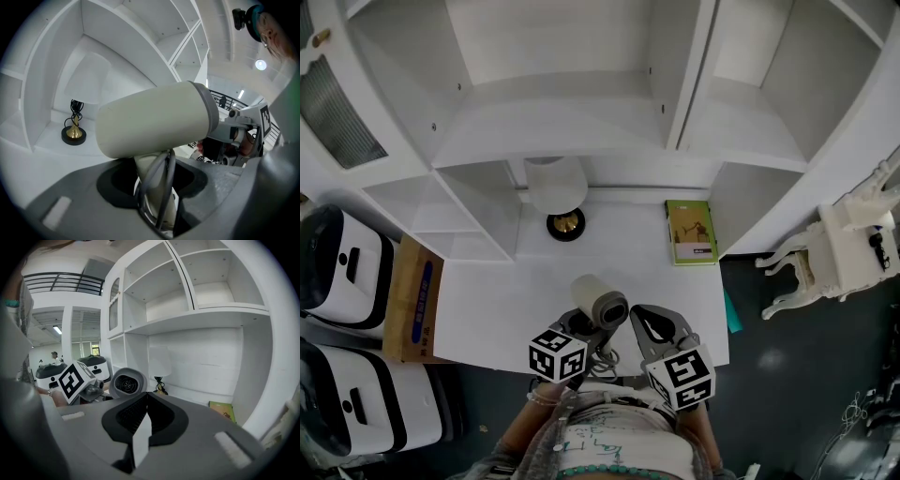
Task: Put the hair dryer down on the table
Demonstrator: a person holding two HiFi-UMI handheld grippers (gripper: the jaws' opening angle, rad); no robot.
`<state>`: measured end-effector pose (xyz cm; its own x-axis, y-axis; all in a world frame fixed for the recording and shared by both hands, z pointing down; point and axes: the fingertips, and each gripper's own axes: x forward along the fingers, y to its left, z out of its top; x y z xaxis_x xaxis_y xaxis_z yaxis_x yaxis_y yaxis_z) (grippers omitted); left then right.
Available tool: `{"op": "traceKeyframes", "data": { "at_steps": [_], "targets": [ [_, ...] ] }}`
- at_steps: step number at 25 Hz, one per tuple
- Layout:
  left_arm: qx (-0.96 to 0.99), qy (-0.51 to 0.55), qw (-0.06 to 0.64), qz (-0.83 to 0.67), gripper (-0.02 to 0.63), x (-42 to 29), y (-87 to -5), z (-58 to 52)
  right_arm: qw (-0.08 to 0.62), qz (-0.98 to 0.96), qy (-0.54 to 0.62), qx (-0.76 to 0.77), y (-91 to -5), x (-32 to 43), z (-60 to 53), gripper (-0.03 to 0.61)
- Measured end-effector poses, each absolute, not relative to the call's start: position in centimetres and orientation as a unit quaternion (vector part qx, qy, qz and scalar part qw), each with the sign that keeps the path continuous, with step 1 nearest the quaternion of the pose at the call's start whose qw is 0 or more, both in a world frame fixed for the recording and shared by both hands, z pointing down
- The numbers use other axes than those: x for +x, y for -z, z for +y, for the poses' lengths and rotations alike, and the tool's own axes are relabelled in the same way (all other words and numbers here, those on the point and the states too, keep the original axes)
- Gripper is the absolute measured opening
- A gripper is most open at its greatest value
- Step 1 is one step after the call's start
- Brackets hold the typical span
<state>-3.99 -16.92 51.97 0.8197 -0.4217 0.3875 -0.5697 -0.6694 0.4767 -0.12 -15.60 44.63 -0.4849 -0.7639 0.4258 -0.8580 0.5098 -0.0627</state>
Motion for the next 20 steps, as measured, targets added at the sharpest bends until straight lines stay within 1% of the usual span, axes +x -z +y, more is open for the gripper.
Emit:
{"op": "traceKeyframes", "data": {
  "at_steps": [20],
  "targets": [
    [0.884,-0.159,0.330,-0.291,0.183,-4.8,-56.9,-17.1,0.184,-0.850,-0.134,0.475,-44.9,-0.1,-15.9,0.029]
  ]
}}
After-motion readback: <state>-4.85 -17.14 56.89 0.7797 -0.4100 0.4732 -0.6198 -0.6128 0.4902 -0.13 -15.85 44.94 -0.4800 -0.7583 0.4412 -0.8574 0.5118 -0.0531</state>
